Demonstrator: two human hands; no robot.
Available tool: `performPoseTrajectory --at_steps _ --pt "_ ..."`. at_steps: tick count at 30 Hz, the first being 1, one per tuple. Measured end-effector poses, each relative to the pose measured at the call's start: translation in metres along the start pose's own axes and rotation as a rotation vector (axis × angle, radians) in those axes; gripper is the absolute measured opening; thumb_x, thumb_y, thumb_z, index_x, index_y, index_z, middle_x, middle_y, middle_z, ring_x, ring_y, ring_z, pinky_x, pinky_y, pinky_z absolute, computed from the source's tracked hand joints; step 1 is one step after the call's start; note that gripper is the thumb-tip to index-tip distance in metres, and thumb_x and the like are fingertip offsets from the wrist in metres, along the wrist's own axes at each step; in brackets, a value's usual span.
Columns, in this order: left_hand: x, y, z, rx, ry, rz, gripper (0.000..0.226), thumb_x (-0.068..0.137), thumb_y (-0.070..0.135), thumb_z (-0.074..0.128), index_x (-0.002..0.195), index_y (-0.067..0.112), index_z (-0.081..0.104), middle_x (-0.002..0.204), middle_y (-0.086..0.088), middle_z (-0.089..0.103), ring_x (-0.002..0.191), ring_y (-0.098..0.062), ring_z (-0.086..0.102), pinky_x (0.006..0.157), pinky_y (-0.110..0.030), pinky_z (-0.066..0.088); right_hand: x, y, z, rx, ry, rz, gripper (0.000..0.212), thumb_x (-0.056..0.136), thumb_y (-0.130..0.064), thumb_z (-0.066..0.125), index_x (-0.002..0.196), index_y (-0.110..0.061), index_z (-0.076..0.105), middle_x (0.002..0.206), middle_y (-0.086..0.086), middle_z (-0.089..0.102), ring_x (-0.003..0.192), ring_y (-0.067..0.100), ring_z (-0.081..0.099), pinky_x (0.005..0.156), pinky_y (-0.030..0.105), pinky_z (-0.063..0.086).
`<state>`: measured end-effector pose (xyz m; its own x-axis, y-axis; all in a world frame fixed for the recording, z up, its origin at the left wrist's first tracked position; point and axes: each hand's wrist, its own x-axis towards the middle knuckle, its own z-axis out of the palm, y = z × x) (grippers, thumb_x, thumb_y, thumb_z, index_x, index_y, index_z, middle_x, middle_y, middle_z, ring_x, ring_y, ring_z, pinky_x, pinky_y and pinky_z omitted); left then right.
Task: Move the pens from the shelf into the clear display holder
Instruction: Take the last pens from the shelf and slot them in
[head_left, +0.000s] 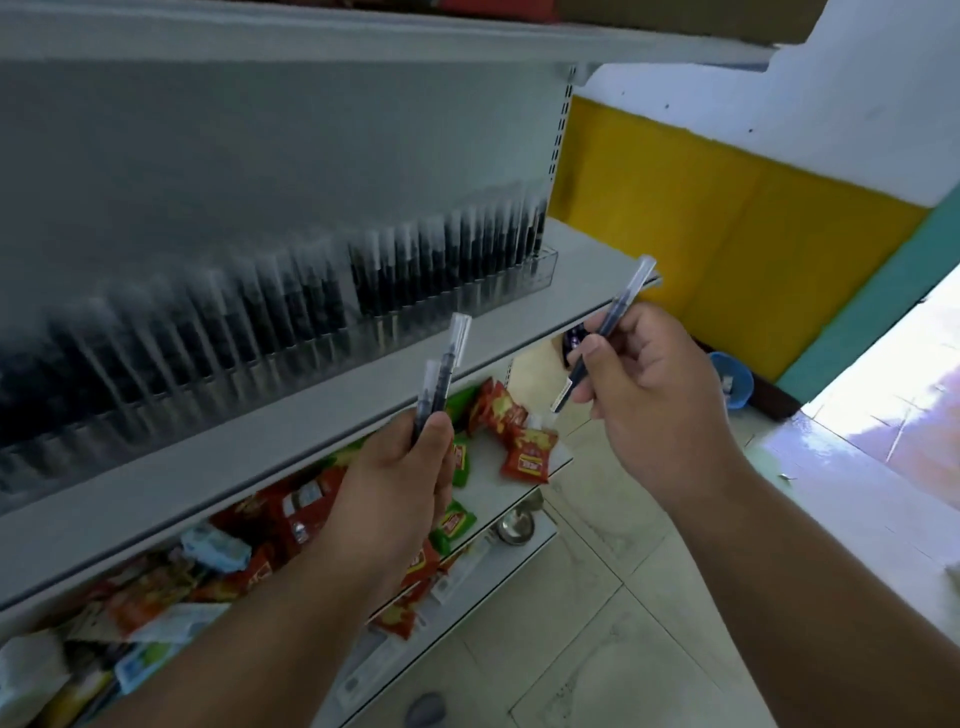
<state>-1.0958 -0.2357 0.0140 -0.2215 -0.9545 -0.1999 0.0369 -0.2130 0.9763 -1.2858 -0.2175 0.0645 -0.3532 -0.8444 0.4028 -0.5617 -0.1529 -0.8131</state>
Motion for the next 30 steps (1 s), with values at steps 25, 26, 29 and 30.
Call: performPoseTrajectory --at_steps 25,26,29,30 --pt "0.177 0.025 0.147 -0.285 0.408 -0.026 0.028 0.104 0.02 0.044 0.076 0.015 0.042 0.057 0.004 0.032 0.046 -0.011 0.021 0.037 -0.019 0.024 0.285 0.125 0.028 -0.205 -0.402 -0.394 0.021 0.099 -0.029 0.053 0.089 -0.012 0.051 0.073 0.004 0.063 0.068 0.017 0.062 0.059 0.023 0.045" --pt "0.176 0.023 0.151 -0.294 0.422 -0.028 0.029 0.104 0.02 0.044 0.075 0.016 0.043 0.058 0.004 0.031 0.048 -0.011 0.02 0.037 -0.019 0.023 0.288 0.126 0.029 -0.211 -0.403 -0.418 0.021 0.099 -0.029 0.053 0.088 -0.011 0.05 0.071 0.002 0.061 0.066 0.016 0.058 0.053 0.018 0.038" --pt "0.174 0.021 0.155 -0.309 0.483 -0.042 0.029 0.104 0.021 0.044 0.075 0.016 0.044 0.06 0.002 0.029 0.052 -0.013 0.019 0.041 -0.021 0.02 0.295 0.123 0.033 -0.213 -0.448 -0.459 0.019 0.098 -0.027 0.054 0.086 -0.014 0.048 0.067 -0.006 0.05 0.06 0.007 0.046 0.048 0.02 0.028" --pt "0.173 0.021 0.155 -0.324 0.5 -0.042 0.029 0.104 0.021 0.044 0.075 0.015 0.045 0.061 0.002 0.03 0.052 -0.012 0.02 0.042 -0.021 0.02 0.295 0.123 0.036 -0.223 -0.472 -0.469 0.019 0.098 -0.027 0.054 0.086 -0.014 0.048 0.068 -0.007 0.049 0.06 0.006 0.045 0.049 0.022 0.029"
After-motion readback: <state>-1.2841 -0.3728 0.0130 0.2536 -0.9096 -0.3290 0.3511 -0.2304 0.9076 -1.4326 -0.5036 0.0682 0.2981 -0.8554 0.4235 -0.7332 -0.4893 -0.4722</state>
